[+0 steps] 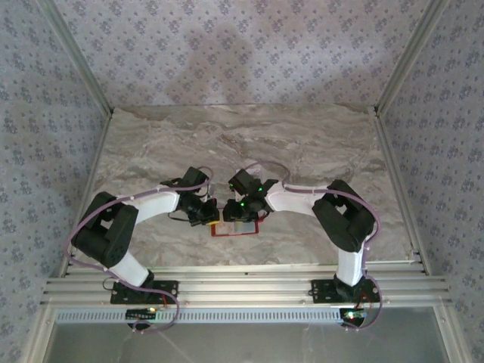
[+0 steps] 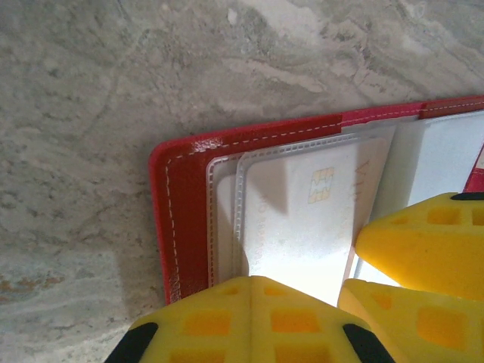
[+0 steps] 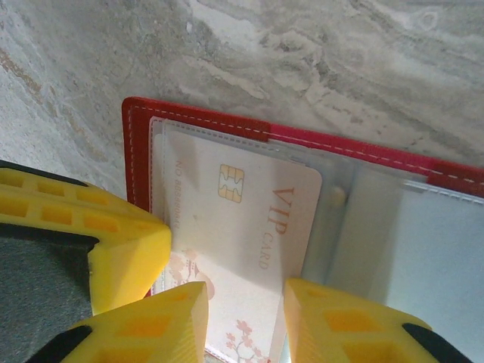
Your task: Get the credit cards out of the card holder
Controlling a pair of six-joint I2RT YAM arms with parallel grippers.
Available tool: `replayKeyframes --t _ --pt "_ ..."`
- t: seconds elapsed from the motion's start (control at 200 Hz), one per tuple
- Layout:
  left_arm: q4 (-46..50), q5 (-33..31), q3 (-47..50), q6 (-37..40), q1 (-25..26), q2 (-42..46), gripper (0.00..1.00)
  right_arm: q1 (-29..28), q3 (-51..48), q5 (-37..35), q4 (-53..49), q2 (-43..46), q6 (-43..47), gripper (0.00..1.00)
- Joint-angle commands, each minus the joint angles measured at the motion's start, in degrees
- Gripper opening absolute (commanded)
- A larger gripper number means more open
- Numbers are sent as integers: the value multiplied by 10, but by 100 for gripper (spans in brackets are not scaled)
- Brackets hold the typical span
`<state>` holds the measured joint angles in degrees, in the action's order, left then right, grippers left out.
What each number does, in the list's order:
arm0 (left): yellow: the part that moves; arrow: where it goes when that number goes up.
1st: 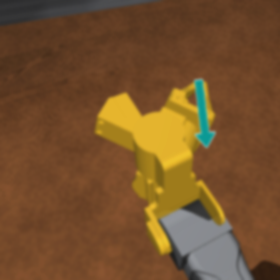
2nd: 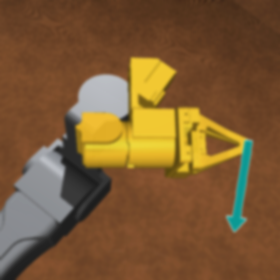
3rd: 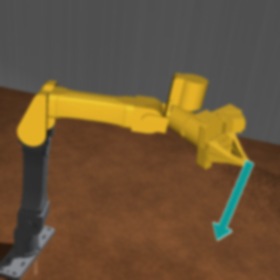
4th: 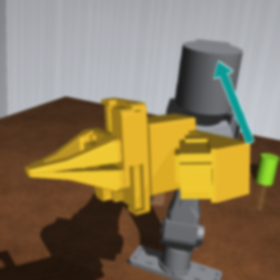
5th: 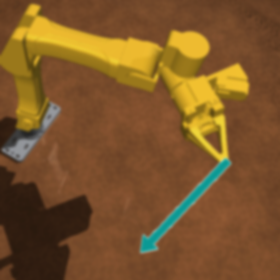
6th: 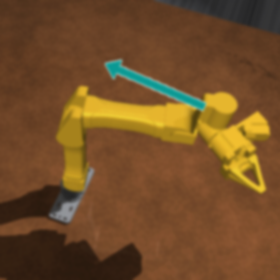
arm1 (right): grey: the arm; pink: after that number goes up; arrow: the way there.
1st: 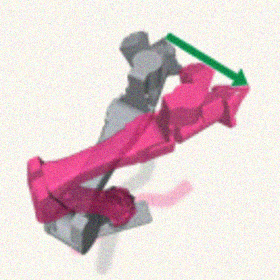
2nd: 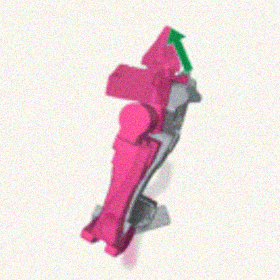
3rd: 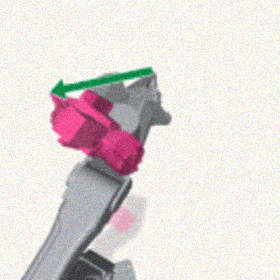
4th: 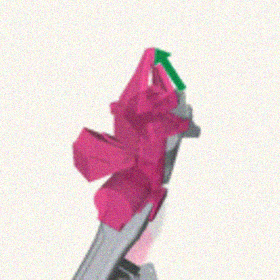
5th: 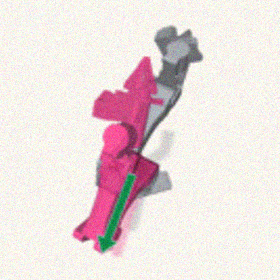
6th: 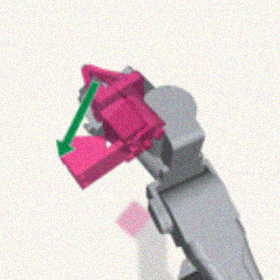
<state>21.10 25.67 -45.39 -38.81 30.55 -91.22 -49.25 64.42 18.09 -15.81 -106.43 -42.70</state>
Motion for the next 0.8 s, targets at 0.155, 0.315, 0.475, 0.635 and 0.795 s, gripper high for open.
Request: replayKeyframes --t 0.155,0.315,0.475,0.635,0.795 --pt "17 -7 -2 10 4 -9 2 -1 -1 21 10 -17 -5 33" --pt "16 -5 -1 10 3 -10 2 -1 4 12 -3 -20 -2 33" --pt "21 -6 -2 11 4 -4 4 -4 15 -29 -49 -13 11 33" --pt "30 -10 -6 13 3 4 6 -5 27 -51 -79 -10 19 33" --pt "35 -14 -6 12 3 4 7 -8 31 -64 -91 -1 21 32"
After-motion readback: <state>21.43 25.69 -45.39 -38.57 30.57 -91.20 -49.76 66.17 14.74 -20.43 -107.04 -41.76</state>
